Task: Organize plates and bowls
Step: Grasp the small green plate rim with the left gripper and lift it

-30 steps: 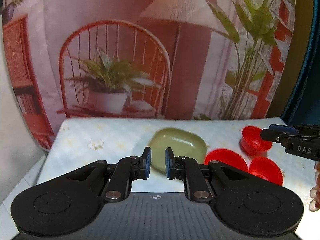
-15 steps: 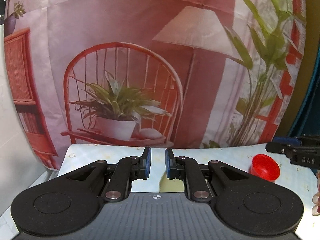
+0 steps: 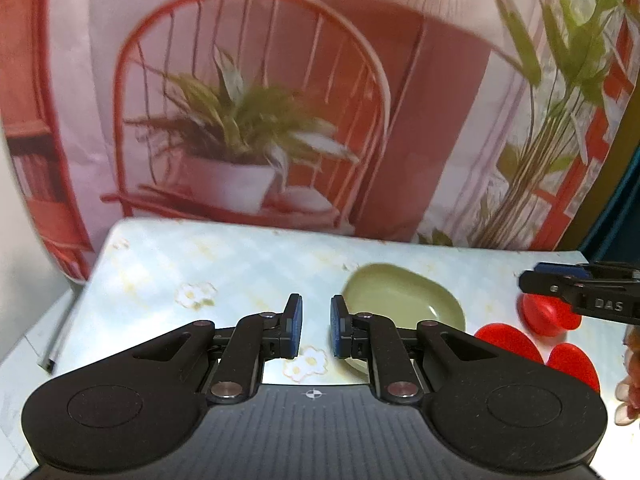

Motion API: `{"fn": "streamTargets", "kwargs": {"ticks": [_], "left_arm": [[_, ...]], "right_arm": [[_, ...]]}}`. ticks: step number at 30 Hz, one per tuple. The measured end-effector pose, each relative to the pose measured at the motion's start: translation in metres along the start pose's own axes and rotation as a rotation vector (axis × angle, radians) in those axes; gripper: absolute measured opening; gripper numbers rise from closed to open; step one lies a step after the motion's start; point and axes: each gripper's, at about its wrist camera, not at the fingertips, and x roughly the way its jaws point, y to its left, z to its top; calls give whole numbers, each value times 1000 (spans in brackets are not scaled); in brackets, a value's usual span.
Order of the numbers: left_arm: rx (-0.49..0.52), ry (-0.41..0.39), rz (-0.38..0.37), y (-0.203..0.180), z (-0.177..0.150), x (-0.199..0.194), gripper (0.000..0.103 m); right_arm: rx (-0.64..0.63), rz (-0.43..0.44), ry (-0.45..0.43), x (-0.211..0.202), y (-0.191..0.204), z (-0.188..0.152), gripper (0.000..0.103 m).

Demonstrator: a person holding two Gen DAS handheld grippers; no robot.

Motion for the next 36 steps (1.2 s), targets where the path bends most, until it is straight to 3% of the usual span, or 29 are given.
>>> {"fn": "streamTargets", "kwargs": {"ticks": [11,15,24,26,27,28,31,36], "left_arm": [[-42,71,-47,-4,-14,67,17],[-49,79,-52,-2,-17,77,34],[-38,139,-57,-7,-20,95,34],[-38,164,-45,-7,-22,100,27],[-29,178,-35,-8,-23,103,13],[-28,178,-46,-8,-24,103,10],[-20,164,-35,-12,-22,100,10],[7,119,-28,-15,-14,87,10]], "right_arm": [[53,-48,117,76,-13,-14,30],[82,-54,154,96,-19,-20,30],[155,-28,192,115,-31,-22,24],[158,-25,203,119,-31,-24,23],[163,-23,209,120,-31,-24,22],[173,-22,219,121,-32,-25,18],[216,15,224,122,-34,-27,6],[217,20,174,116,-31,-21,6]]}}
